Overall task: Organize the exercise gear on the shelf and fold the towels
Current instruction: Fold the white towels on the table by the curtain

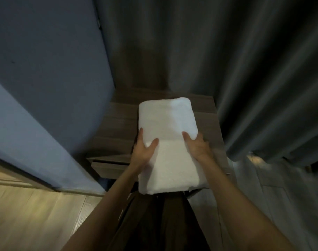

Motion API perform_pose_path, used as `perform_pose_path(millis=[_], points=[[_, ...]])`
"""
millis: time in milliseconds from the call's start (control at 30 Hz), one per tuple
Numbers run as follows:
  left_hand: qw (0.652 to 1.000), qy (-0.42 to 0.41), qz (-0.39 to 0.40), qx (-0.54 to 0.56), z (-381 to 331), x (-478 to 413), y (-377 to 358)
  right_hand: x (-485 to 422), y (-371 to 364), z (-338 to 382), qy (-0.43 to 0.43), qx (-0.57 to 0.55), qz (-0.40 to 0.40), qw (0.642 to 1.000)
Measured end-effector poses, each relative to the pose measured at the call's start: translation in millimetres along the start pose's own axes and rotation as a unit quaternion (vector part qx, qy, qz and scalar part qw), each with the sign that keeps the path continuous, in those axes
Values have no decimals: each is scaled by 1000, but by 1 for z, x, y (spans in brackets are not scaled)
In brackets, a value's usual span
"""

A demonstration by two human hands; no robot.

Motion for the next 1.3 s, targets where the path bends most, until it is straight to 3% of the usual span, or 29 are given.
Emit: perform_pose_path(millis=[133,267,467,633,800,1133,1300], points=[[1000,9,-5,-5,1,-13,3,10,-2,-8,-10,-34,-8,999],[1000,4,13,5,6,-31,2,-1,-6,-12,-49,-150,-1,987],[997,48,-54,7,3,-83,2,-38,-22,11,-21,-199,15,980],[994,80,-65,37,-15,-109,7,-53,-21,40,-16,-196,63,978],[988,123,-80,44,-65,-110,27,-49,15,92,0,-221,71,973],[987,102,-95,81,-220,-44,117,15,124,221,42,-255,125,958],[979,117,-150,70,-242,-10,151,44,151,249,64,-253,145,954]])
Point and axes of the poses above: each hand's wrist, its own x-axis away from the middle knuckle, its own y-axis out of the back of the hand, z = x × y, the point moved 7 cm from there along -x, towards the middle knuckle, and after that the axes turned 13 degrees about -z, right-handed, at the moved point
